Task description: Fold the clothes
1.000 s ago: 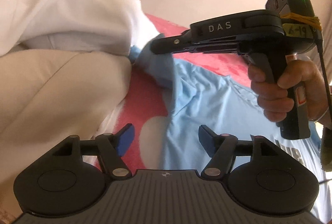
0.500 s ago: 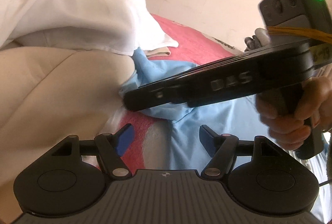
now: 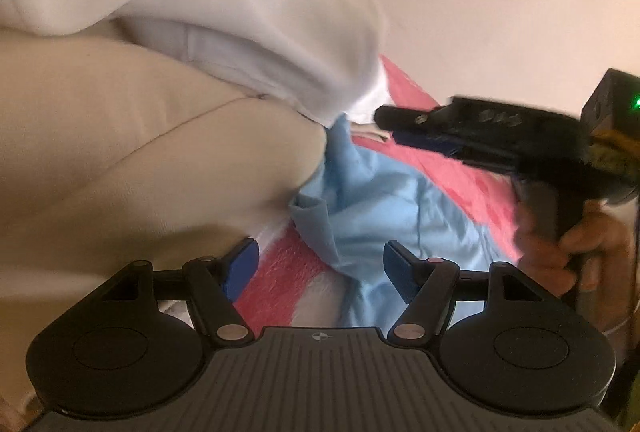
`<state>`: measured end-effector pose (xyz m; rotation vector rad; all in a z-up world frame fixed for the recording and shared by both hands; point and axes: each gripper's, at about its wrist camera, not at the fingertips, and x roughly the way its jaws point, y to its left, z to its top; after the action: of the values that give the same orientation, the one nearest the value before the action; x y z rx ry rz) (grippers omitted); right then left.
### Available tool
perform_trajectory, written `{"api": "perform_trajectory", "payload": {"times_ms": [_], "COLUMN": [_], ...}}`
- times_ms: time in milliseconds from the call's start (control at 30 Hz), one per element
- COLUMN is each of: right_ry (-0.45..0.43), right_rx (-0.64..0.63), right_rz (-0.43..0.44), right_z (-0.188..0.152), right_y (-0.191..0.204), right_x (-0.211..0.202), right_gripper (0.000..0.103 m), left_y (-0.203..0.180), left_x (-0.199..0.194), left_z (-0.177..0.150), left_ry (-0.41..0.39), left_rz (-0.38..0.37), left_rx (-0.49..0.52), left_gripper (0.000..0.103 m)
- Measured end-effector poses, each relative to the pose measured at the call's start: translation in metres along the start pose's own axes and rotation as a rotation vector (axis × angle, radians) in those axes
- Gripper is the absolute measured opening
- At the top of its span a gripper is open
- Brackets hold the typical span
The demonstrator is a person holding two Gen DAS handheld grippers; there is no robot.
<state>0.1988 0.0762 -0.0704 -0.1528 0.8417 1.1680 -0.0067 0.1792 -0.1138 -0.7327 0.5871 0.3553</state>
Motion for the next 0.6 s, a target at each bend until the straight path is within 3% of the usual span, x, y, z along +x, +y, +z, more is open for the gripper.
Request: {"api": "perform_trajectory", "payload": {"times_ms": [133, 200, 267, 300, 333, 367, 467, 600], "right_ry": [0.077, 0.084, 0.073, 0.058, 0.035, 0.006, -0.112, -0.227], "right_rx": [-0.044, -0.036, -0.014, 0.004, 0.022, 0.04, 0.116, 0.253], "right_rz": [-0.031, -0.045, -0.057, -0.06, -0.054, -0.044, 0.01, 0.062], "right_z": [-0.004, -0.008, -0.011, -0.013, -0.014, -0.016, -0.028, -0.057], "right_y": [0.005, 0.006, 0.004, 0.003, 0.001, -0.003, -0.021, -0.061], "right_x": [0.032, 0.039, 0.042, 0.041, 0.035, 0.027, -0.015, -0.073], "right_gripper": [0.033, 0.02, 0.004, 0.003, 0.003, 0.003, 0.003, 0.003], "left_y": [-0.005, -0.003, -0.002, -0.001, -0.003, -0.006, -0.016, -0.04], "left_x": [0.002, 0.003, 0.006, 0.006, 0.004, 0.002, -0.005, -0.014], "left_z": [0.0, 0.001, 0.003, 0.003, 0.002, 0.001, -0.005, -0.028], "left_ry": [-0.011, -0.023, -0.031, -0.037, -0.051, -0.066, -0.112, -0.127], "left_rz": [0.052, 0.071, 0.09, 0.095, 0.091, 0.084, 0.054, -0.036], "left_rx": [-0.048, -0.091, -0.117, -0.122, -0.102, -0.075, 0.034, 0.31], "left_gripper": [0.062, 0.052, 0.037, 0.02, 0.01, 0.007, 0.004, 0.004]}}
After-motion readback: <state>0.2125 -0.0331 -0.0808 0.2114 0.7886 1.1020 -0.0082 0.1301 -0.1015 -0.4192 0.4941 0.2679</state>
